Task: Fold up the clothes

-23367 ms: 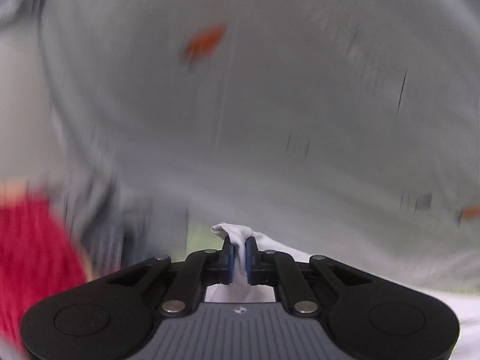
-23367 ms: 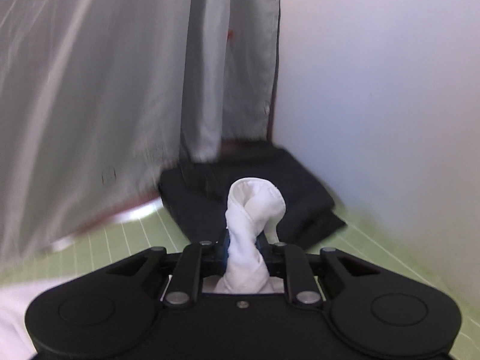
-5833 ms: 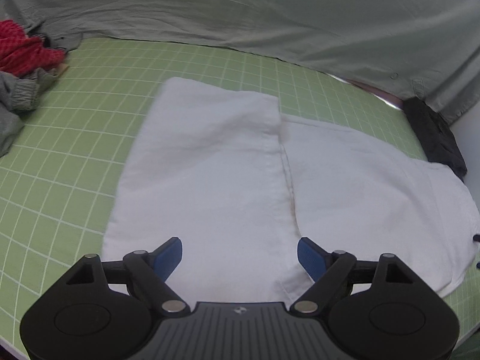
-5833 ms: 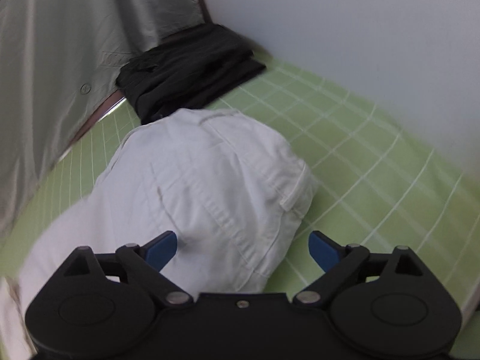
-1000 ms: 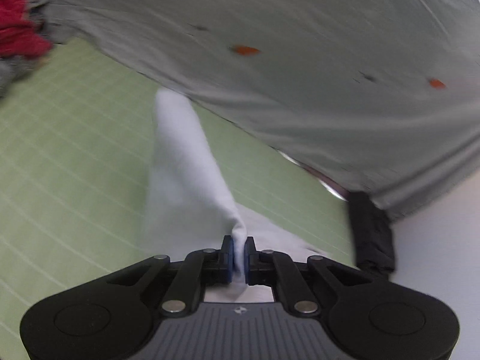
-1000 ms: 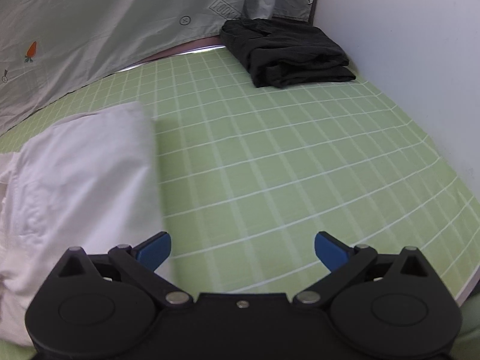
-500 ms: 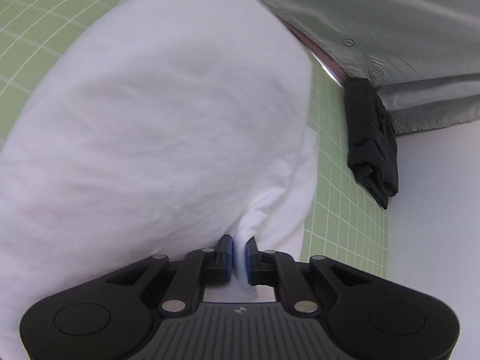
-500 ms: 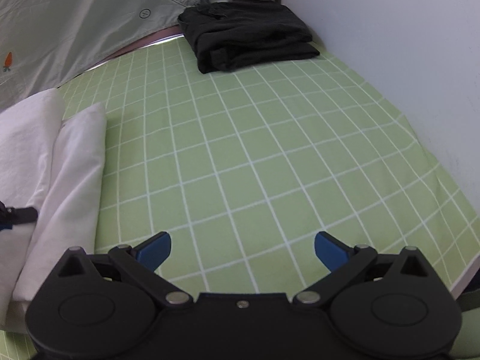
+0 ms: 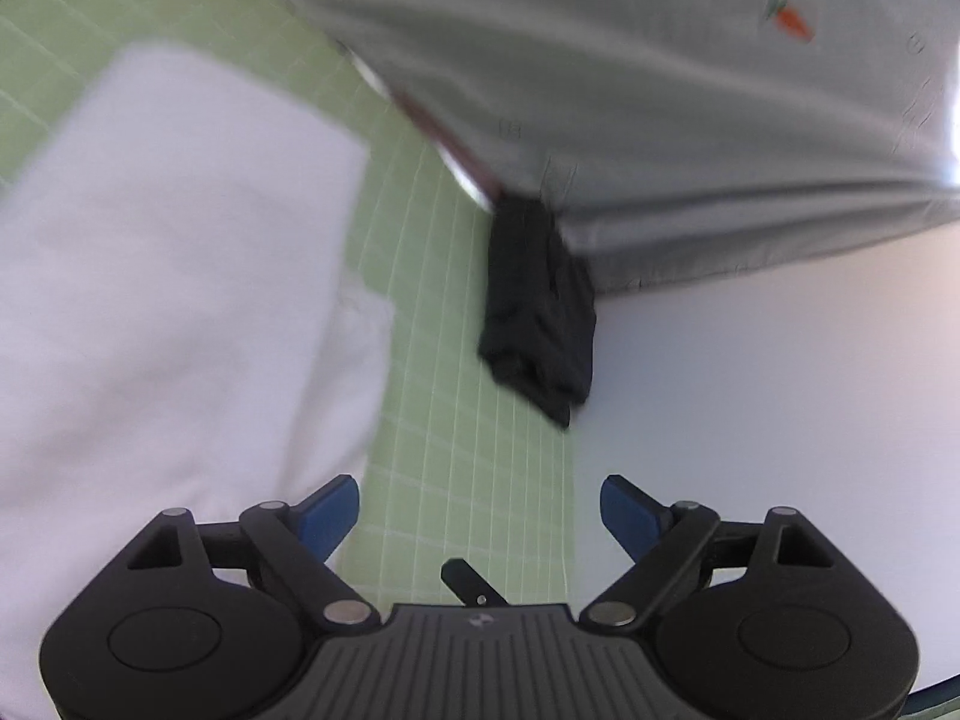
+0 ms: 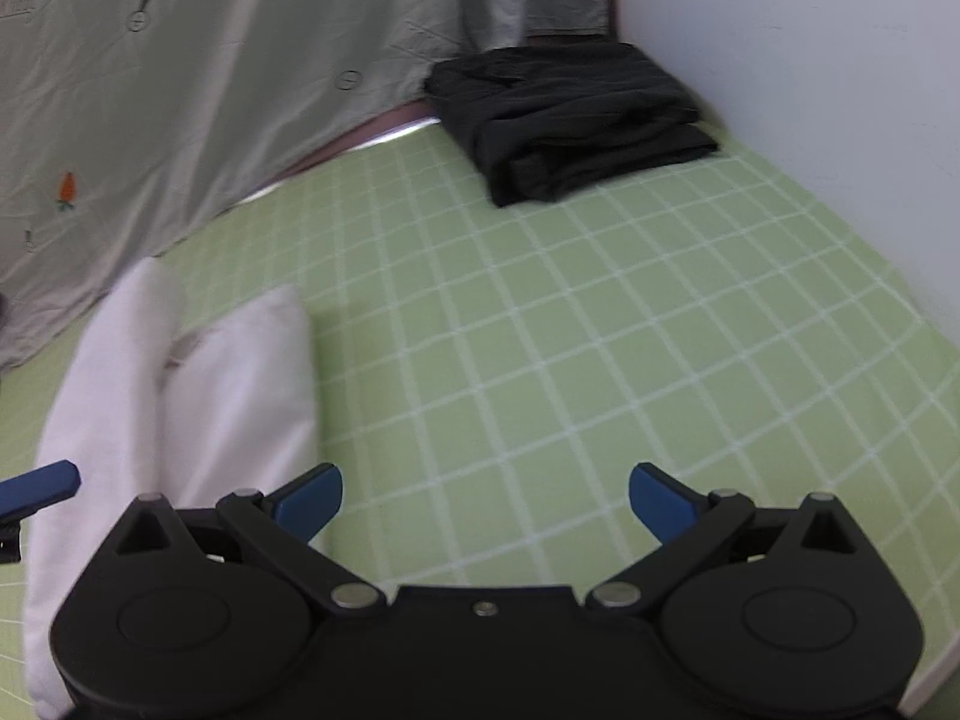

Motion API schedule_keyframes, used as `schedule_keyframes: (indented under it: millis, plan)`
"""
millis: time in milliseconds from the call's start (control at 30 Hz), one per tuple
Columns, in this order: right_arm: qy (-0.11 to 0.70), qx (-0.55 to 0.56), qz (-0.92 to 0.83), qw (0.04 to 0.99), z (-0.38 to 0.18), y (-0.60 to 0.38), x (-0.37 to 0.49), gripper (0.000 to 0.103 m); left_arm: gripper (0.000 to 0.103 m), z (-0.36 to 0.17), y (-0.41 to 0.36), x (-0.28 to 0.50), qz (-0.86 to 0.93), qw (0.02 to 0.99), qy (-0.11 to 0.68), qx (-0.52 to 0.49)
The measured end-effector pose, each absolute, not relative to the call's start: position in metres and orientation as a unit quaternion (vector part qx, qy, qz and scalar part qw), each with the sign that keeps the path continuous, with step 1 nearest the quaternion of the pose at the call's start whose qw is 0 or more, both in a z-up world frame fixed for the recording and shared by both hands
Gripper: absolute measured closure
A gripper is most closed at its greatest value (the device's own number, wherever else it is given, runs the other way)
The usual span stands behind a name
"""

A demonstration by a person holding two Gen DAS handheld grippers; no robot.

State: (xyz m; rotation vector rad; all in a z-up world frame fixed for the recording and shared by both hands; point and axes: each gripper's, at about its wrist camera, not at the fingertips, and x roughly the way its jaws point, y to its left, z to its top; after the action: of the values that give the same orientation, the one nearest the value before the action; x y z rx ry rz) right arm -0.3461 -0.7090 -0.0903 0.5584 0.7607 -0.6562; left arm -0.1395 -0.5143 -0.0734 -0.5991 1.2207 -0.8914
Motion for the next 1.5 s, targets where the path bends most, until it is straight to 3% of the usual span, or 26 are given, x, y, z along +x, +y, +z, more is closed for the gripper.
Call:
schedule_keyframes:
  millis: [300,367,433,567,733,800,1000,1100,1200,1267,1333,1500]
  plan:
    - [0.343,0.247,-0.214,0.881,-0.078,-0.667,-0.286,0.001,0.015,-0.087,-0.438,-0.129,-0.218,0.798,0.539,-0.158]
    - [0.342,0.246,-0.193,0.886,-0.077,-0.66,-0.274,0.005,0.015,-0.092,-0.424,-0.128,-0.199,0.799,0.546,-0.156]
    - [0.352,0.257,-0.174,0.883,-0.083,-0.658,-0.263,0.021,0.015,-0.095,-0.415,-0.126,-0.192,0.799,0.547,-0.159]
    - [0.371,0.28,-0.135,0.875,-0.093,-0.655,-0.24,0.044,0.015,-0.093,-0.404,-0.124,-0.191,0.804,0.542,-0.154]
    - [0.379,0.293,-0.09,0.873,-0.099,-0.652,-0.222,0.097,0.015,-0.084,-0.415,-0.119,-0.212,0.811,0.524,-0.154]
    - [0.339,0.3,-0.079,0.888,-0.078,-0.655,-0.236,0.098,0.015,-0.079,-0.421,-0.117,-0.221,0.813,0.516,-0.155]
    - [0.193,0.329,-0.058,0.923,-0.007,-0.668,-0.294,0.099,0.013,-0.073,-0.45,-0.116,-0.254,0.824,0.494,-0.111]
    - [0.227,0.305,-0.124,0.917,-0.027,-0.687,-0.309,0.096,0.013,-0.089,-0.474,-0.12,-0.269,0.818,0.505,-0.051]
    - [0.293,0.343,-0.171,0.876,-0.072,-0.704,-0.313,0.057,0.013,-0.109,-0.488,-0.122,-0.267,0.811,0.521,0.003]
    - [0.336,0.373,-0.195,0.842,-0.103,-0.714,-0.316,0.052,0.01,-0.116,-0.486,-0.119,-0.267,0.807,0.527,0.0]
    - [0.341,0.396,-0.194,0.831,-0.113,-0.716,-0.319,0.031,0.006,-0.122,-0.482,-0.115,-0.268,0.803,0.533,-0.011]
    - [0.363,0.388,-0.168,0.831,-0.124,-0.717,-0.3,0.02,0.003,-0.133,-0.482,-0.098,-0.279,0.789,0.546,-0.034]
